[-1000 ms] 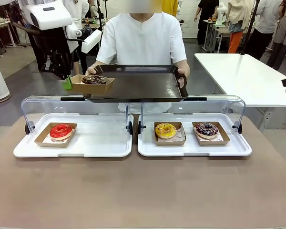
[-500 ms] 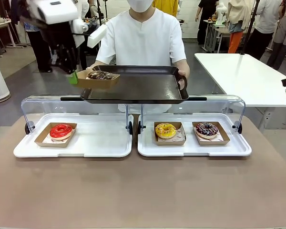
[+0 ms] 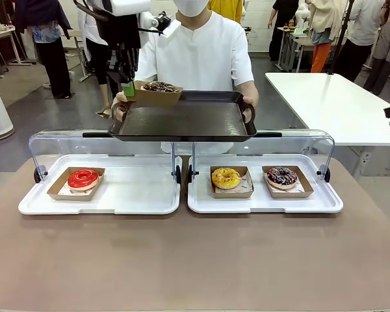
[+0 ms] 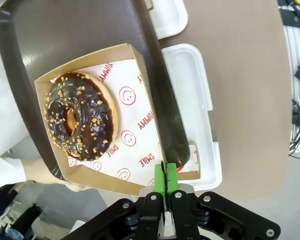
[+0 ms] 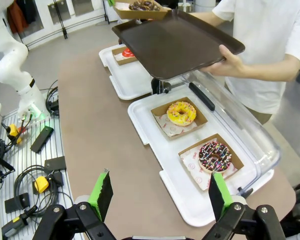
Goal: Provide the desired donut to the person.
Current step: Place the picked Paper togo box onto the Handle tray extended by the person.
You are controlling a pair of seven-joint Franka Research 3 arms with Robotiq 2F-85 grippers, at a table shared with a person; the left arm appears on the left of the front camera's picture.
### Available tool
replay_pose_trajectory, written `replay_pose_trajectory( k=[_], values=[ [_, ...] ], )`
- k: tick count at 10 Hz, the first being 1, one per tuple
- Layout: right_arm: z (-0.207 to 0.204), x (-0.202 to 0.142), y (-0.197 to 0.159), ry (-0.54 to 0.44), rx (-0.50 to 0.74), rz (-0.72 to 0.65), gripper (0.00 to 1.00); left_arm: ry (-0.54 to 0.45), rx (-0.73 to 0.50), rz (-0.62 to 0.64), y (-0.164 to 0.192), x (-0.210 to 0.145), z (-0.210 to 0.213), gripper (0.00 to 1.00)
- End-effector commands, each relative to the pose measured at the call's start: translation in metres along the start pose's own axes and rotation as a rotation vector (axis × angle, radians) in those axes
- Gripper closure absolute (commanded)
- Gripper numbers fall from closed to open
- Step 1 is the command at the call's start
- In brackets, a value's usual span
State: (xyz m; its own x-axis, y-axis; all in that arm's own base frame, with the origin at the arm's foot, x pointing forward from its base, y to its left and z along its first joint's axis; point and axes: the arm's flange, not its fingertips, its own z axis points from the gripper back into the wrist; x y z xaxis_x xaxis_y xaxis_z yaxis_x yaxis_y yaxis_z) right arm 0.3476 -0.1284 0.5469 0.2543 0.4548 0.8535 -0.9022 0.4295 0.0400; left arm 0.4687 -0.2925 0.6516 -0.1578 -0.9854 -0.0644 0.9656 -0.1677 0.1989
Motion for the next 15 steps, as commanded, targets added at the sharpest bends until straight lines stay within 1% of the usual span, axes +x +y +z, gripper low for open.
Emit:
replay_pose_trajectory(
  k=[1, 3, 6, 8, 10, 13, 14, 15],
  values=[
    [-0.001, 0.0, -0.001, -0.022, 0.003, 0.006, 0.0, 0.069, -0.006, 0.056, 0.019, 0.001, -0.012, 0.99],
    [-0.001, 0.0, -0.001, -0.022, 0.003, 0.006, 0.0, 0.043, 0.003, 0.051, 0.037, -0.007, -0.03, 0.99],
    [-0.001, 0.0, -0.001, -0.022, 0.003, 0.006, 0.0, -0.046, 0.011, 0.018, 0.052, -0.023, -0.052, 0.99],
    [-0.001, 0.0, -0.001, -0.022, 0.003, 0.006, 0.0, -0.041, 0.023, 0.022, 0.056, -0.03, -0.066, 0.99],
    [-0.001, 0.0, -0.001, -0.022, 0.003, 0.006, 0.0, -0.06, -0.004, 0.024, 0.065, -0.032, -0.073, 0.99],
    [-0.001, 0.0, -0.001, -0.022, 0.003, 0.006, 0.0, -0.081, -0.028, 0.047, 0.068, -0.037, -0.08, 0.99],
    [-0.001, 0.0, -0.001, -0.022, 0.003, 0.006, 0.0, -0.089, -0.038, 0.06, 0.071, -0.04, -0.081, 0.74],
    [-0.001, 0.0, -0.001, -0.022, 0.003, 0.006, 0.0, -0.09, -0.041, 0.065, 0.07, -0.042, -0.08, 0.39]
  ],
)
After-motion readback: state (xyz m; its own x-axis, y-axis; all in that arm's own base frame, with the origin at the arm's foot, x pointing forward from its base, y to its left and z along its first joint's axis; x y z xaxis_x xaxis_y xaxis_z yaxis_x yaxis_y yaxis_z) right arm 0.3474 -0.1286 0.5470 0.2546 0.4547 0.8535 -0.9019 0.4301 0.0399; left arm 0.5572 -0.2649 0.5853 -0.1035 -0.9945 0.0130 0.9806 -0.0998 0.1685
